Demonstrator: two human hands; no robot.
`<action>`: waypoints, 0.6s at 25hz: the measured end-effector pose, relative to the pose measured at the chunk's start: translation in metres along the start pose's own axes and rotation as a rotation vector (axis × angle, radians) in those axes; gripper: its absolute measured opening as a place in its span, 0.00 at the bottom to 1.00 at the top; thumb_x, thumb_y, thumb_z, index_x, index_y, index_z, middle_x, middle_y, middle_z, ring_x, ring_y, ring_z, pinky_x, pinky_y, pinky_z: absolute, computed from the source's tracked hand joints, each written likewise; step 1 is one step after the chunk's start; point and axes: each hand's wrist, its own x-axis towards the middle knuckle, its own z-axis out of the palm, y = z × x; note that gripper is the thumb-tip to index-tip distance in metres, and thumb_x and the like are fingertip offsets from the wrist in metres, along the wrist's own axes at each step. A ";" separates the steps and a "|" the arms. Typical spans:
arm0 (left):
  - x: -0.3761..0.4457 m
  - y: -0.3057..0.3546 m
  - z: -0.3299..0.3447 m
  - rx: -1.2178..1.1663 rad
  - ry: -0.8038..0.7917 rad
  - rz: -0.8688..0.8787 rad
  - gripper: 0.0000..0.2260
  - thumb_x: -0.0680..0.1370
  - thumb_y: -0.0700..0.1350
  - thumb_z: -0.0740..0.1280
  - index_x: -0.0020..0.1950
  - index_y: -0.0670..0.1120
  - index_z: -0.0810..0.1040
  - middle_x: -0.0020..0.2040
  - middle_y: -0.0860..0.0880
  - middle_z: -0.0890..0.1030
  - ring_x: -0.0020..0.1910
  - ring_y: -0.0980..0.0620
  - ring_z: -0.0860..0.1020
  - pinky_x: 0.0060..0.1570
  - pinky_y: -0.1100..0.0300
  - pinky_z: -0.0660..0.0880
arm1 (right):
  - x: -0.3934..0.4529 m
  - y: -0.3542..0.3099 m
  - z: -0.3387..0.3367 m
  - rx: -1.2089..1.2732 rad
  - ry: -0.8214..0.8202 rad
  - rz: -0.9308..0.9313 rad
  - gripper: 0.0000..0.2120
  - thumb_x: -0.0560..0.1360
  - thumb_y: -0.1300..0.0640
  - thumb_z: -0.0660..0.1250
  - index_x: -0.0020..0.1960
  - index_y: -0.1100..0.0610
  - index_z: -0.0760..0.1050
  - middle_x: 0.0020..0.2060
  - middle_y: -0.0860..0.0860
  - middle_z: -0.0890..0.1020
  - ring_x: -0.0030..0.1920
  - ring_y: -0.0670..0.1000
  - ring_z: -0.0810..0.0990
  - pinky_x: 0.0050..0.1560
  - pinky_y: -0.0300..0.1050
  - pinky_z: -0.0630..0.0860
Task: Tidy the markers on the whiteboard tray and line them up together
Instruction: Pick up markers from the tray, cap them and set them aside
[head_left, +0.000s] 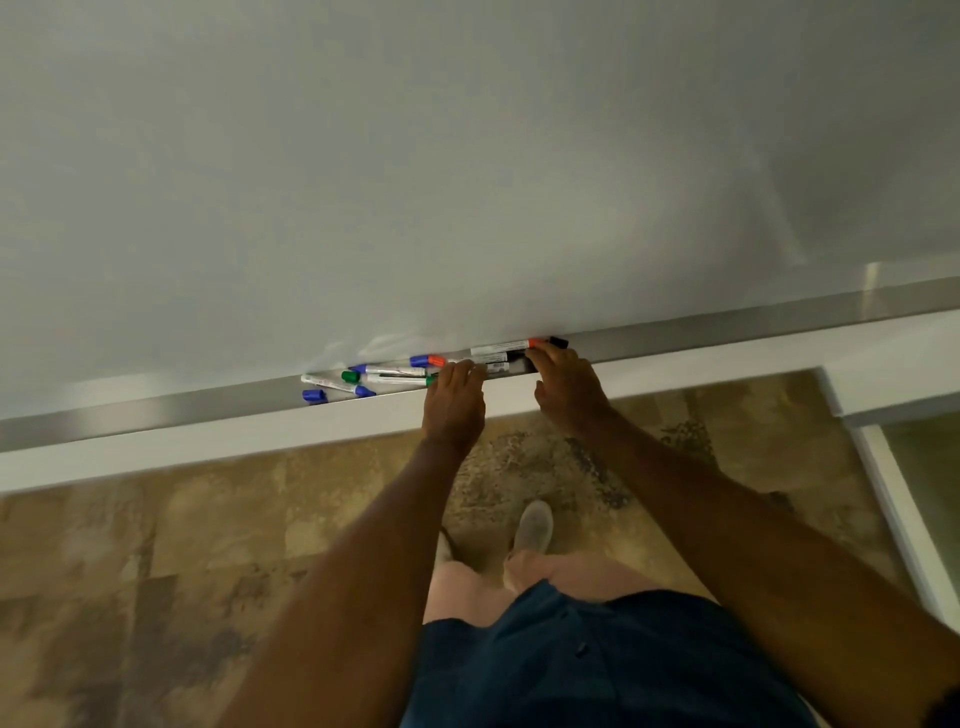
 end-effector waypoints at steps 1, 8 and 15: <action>0.002 -0.002 0.002 0.008 0.000 -0.004 0.20 0.73 0.36 0.71 0.64 0.43 0.76 0.62 0.43 0.79 0.61 0.41 0.76 0.56 0.47 0.77 | 0.003 0.001 0.001 0.001 0.010 0.000 0.25 0.71 0.66 0.67 0.68 0.59 0.75 0.69 0.57 0.77 0.58 0.62 0.79 0.53 0.57 0.80; 0.013 0.002 0.001 0.054 -0.022 -0.038 0.22 0.70 0.33 0.73 0.63 0.44 0.77 0.59 0.42 0.78 0.57 0.40 0.77 0.51 0.46 0.77 | 0.010 0.013 0.004 0.010 0.048 -0.033 0.13 0.75 0.66 0.69 0.59 0.60 0.79 0.55 0.59 0.82 0.52 0.61 0.80 0.48 0.56 0.81; 0.023 0.002 0.001 0.102 -0.019 -0.018 0.17 0.72 0.35 0.72 0.60 0.44 0.76 0.57 0.44 0.78 0.54 0.43 0.75 0.49 0.49 0.76 | 0.011 0.017 -0.007 0.102 0.056 0.015 0.10 0.75 0.59 0.74 0.54 0.58 0.79 0.54 0.57 0.79 0.52 0.57 0.78 0.48 0.51 0.81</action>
